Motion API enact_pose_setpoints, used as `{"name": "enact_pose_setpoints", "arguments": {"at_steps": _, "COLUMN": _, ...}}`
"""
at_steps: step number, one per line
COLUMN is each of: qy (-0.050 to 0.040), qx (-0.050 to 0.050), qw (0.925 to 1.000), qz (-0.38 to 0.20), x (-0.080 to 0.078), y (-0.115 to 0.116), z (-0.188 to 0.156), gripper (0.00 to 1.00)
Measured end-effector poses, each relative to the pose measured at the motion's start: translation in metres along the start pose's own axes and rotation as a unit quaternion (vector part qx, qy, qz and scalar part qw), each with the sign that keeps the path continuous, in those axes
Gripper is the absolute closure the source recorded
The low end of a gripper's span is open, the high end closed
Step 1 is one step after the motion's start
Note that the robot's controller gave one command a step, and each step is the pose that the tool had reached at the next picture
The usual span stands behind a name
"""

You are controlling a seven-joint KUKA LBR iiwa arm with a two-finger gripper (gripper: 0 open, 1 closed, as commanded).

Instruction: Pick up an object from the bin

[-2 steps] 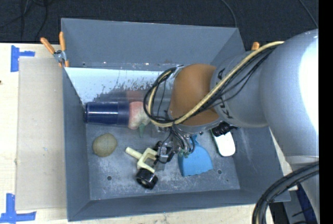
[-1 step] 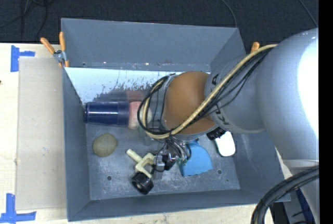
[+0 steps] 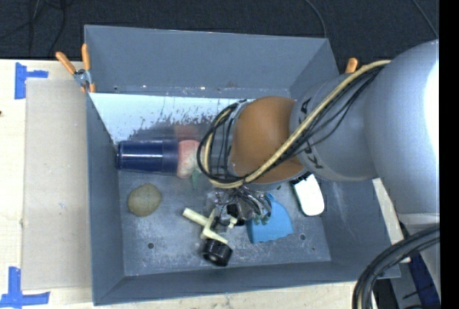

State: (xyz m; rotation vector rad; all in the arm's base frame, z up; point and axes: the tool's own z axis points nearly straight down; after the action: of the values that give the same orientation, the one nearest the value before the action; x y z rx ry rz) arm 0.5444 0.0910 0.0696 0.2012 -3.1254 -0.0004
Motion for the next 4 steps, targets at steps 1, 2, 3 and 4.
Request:
{"name": "enact_pose_setpoints", "arguments": {"at_steps": 1, "qy": 0.0, "qx": 0.0, "qw": 1.0, "qz": 0.0, "x": 0.0, "y": 0.0, "z": 0.0, "gripper": 1.0}}
{"name": "enact_pose_setpoints", "arguments": {"at_steps": 2, "qy": 0.0027, "qx": 0.0, "qw": 1.0, "qz": 0.0, "x": 0.002, "y": 0.0, "z": -0.006, "gripper": 1.0}}
{"name": "enact_pose_setpoints", "arguments": {"at_steps": 3, "qy": 0.003, "qx": 0.0, "qw": 1.0, "qz": 0.001, "x": 0.002, "y": 0.0, "z": -0.023, "gripper": 1.0}}
{"name": "enact_pose_setpoints", "arguments": {"at_steps": 4, "qy": 0.0015, "qx": 0.0, "qw": 1.0, "qz": 0.001, "x": 0.001, "y": 0.0, "z": -0.037, "gripper": 1.0}}
